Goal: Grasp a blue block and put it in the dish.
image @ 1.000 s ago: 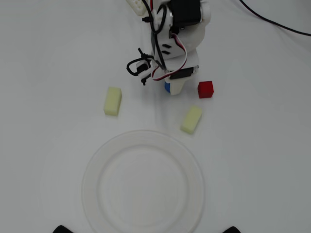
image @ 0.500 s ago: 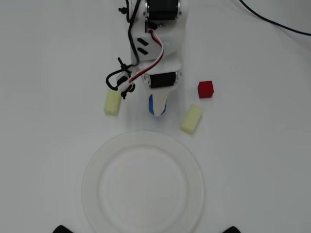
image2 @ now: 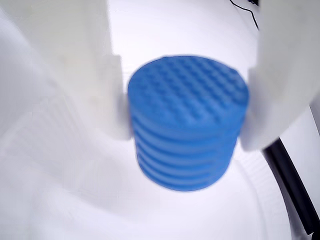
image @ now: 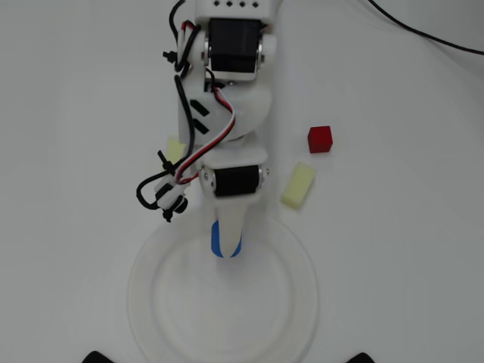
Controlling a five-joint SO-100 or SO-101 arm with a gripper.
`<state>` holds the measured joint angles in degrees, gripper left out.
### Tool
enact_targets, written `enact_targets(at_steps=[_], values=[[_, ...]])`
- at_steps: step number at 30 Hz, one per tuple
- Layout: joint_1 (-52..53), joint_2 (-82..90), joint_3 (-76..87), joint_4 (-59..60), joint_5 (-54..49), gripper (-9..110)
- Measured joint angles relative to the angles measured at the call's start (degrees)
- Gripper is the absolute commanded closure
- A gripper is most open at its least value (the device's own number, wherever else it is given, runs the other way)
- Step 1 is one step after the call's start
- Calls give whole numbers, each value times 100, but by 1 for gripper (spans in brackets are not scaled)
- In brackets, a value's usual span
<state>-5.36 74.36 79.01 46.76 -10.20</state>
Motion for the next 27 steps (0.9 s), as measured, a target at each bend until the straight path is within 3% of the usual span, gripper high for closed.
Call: enact_targets(at_steps=[17,27], values=[[-44,-1257,-765,0,-167,101],[-70,-1283,-817,211,-422,76]])
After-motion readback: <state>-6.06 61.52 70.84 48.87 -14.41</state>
